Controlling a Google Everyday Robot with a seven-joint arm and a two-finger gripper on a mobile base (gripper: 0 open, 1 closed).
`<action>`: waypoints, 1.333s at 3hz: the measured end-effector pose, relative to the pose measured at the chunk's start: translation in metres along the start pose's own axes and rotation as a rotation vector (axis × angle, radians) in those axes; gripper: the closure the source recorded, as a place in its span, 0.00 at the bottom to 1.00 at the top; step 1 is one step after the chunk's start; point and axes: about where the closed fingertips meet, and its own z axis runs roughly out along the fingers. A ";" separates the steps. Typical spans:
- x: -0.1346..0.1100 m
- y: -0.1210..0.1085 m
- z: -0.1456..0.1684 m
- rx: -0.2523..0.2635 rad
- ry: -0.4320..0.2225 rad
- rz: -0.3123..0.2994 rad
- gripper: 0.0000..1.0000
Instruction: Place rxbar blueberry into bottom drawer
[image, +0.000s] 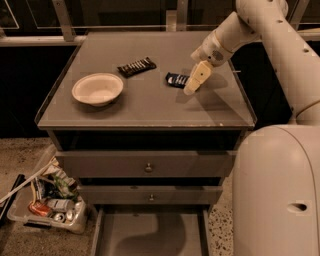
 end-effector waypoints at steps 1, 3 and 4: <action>0.005 -0.005 0.008 0.005 0.010 0.001 0.00; 0.020 -0.009 0.022 -0.008 0.023 0.038 0.00; 0.020 -0.009 0.022 -0.008 0.023 0.038 0.19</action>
Offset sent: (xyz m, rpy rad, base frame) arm 0.0116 -0.0165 -0.0248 -0.0307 0.0216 -0.0402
